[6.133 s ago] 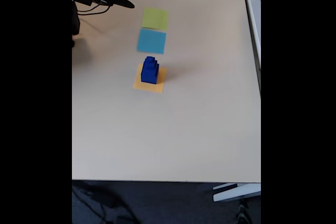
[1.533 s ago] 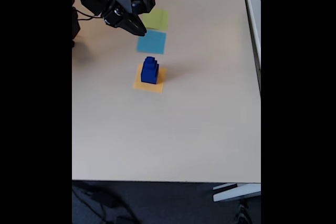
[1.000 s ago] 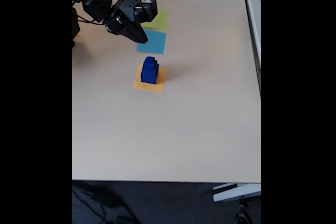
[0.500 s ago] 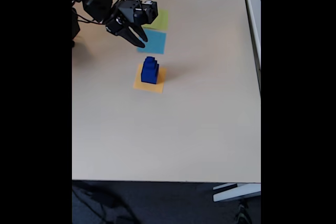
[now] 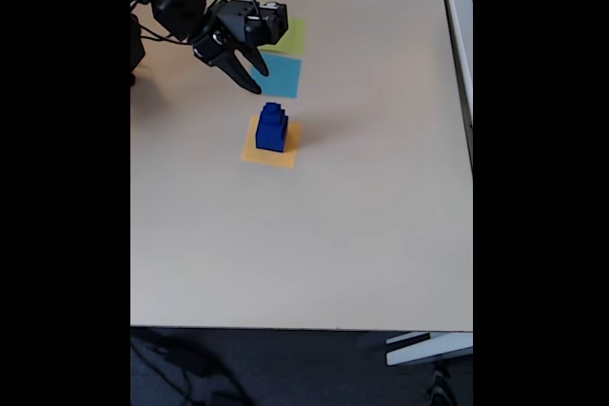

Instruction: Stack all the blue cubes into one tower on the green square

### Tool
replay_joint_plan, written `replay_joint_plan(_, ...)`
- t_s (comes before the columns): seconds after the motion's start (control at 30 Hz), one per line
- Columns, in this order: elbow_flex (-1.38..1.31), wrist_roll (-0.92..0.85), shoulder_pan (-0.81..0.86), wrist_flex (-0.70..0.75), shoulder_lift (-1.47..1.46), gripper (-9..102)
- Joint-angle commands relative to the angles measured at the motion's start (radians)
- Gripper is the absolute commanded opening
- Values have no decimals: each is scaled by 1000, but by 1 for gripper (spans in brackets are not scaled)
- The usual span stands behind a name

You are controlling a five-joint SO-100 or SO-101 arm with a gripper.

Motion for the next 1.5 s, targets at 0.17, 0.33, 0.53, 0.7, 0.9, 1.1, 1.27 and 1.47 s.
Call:
replay_joint_plan(0.17, -101, 5, 20, -6, -71, 21)
replay_joint_plan(0.33, -150, -6, 25, -8, -124, 21)
replay_joint_plan(0.53, -204, -5, 20, -8, -186, 22)
replay_joint_plan(0.7, -225, -2, 14, -9, -218, 22)
replay_joint_plan(0.9, -224, -2, 6, -15, -242, 22)
replay_joint_plan(1.1, -230, -5, -5, -15, -261, 22)
replay_joint_plan(1.27, -232, 0, -12, -31, -282, 22)
replay_joint_plan(1.47, -232, 0, -14, -32, -291, 21)
